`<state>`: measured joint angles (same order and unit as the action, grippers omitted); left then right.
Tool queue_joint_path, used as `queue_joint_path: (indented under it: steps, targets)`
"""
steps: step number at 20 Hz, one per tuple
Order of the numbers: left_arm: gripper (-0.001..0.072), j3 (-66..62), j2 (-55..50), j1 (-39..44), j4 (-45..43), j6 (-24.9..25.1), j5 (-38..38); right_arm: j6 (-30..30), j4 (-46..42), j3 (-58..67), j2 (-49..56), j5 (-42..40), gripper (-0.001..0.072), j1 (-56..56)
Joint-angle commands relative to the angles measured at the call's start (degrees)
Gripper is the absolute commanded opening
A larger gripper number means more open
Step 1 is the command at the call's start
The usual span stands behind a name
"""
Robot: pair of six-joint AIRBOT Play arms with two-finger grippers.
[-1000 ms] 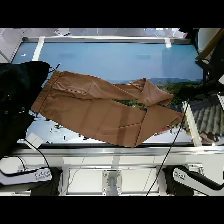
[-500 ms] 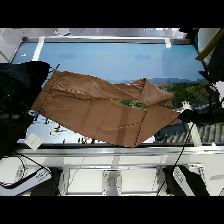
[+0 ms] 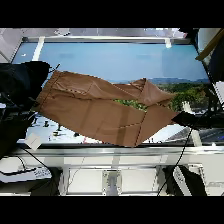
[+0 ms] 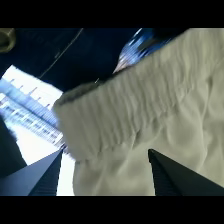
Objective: Fold the clothes and pants, and hang the long-sleeved shirts on hangers.
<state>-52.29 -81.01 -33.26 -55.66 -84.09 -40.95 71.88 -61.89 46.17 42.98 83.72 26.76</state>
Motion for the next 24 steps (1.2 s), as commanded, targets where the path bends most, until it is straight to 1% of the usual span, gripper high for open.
queue_joint_path:
  steps: [1,4,7,10,11,12,13,14,17,20,21,22,23,24]
  targets:
    - [0.0583,-0.94,-2.56,-0.24,3.41,2.32,-0.50,1.11,0.63,-0.07,-0.13,1.14,0.0551,0.00]
    - [0.0583,-0.96,-2.97,-0.59,0.90,2.32,-1.07,1.14,0.61,-0.07,-0.13,2.69,0.0551,0.00]
    - [0.0583,-0.96,-2.99,-1.33,0.66,2.32,-0.94,1.14,0.61,-0.07,-0.13,2.21,0.0551,0.00]
    - [0.0580,-0.96,-3.08,-0.39,0.98,2.29,2.10,1.16,0.63,-0.07,-0.07,0.15,0.0551,0.00]
    - [0.0494,-0.96,-3.30,0.24,2.27,2.32,2.84,1.16,0.61,-0.07,-0.07,-0.87,0.0550,0.00]
    - [0.0306,-0.96,-3.41,0.74,3.78,2.34,3.41,1.16,0.59,-0.07,-0.07,-1.18,0.0551,0.00]
    - [0.0068,-1.11,-3.32,1.22,4.13,2.45,4.28,1.16,0.52,-0.07,-0.09,-1.03,0.0551,0.00]
    - [0.0026,-1.64,-3.30,1.27,4.13,2.78,4.55,1.14,0.26,-0.07,-0.09,-0.79,0.0551,0.00]
    - [0.0026,-3.21,-2.12,0.81,3.15,2.75,4.50,1.20,-1.40,-0.31,0.07,-2.16,0.0550,0.00]
    - [0.0026,-3.19,1.07,-0.02,1.62,2.73,2.71,3.26,-1.68,-4.20,0.44,-8.37,0.0550,-0.02]
    - [0.0025,-3.19,1.99,-0.04,1.20,2.73,1.60,3.54,1.11,-6.01,1.22,-10.43,0.0550,-0.02]
    - [0.0025,-3.19,2.84,-0.04,0.79,2.73,0.61,3.32,5.68,-7.85,2.69,-12.63,0.0550,-0.39]
    - [0.0025,-3.19,3.58,-0.02,0.79,2.71,-0.20,1.79,8.66,-9.09,4.76,-15.08,0.0550,-2.05]
    - [0.0025,-3.19,4.15,0.04,0.83,2.71,-0.81,1.25,9.14,-9.35,7.28,-17.90,0.0549,-4.81]
